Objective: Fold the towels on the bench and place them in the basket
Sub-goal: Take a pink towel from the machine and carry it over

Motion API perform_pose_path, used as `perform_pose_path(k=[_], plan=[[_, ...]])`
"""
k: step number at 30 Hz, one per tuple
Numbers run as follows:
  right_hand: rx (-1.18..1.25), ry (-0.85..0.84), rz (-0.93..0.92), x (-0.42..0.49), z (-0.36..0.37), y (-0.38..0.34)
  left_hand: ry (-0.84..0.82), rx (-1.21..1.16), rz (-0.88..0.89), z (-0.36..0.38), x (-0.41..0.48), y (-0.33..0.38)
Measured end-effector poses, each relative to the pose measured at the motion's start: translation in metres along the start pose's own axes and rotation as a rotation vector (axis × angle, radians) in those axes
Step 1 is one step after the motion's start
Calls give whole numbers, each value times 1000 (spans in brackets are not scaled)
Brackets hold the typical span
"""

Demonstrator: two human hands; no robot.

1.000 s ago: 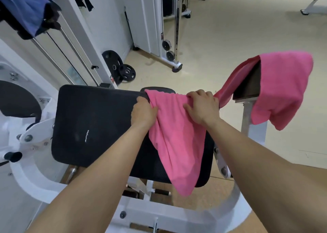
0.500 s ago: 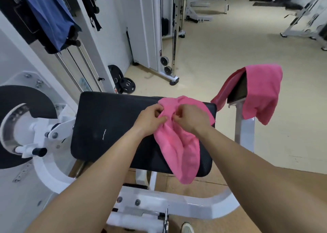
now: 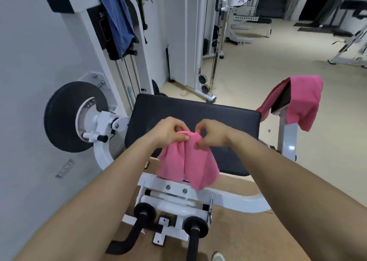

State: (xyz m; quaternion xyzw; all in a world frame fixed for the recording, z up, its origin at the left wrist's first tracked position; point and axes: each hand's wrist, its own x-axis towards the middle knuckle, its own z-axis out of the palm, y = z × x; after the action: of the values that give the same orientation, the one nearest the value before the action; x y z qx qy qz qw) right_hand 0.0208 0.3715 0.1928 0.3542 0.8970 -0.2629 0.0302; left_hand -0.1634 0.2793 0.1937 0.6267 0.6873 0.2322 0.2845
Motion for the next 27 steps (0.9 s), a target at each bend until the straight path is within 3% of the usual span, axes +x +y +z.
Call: perform_pose_path(k=[4, 12, 21, 27], plan=[[297, -24, -64, -17, 7, -38, 115, -4, -53, -12, -44, -3], [554, -146, -175, -46, 27, -93, 422, -33, -212, -12, -140, 2], [354, -467, -393, -112, 88, -182, 626, -21, -560, 16, -316, 7], [165, -580, -566, -168, 156, -278, 656, 7, -801, 38, -473, 7]])
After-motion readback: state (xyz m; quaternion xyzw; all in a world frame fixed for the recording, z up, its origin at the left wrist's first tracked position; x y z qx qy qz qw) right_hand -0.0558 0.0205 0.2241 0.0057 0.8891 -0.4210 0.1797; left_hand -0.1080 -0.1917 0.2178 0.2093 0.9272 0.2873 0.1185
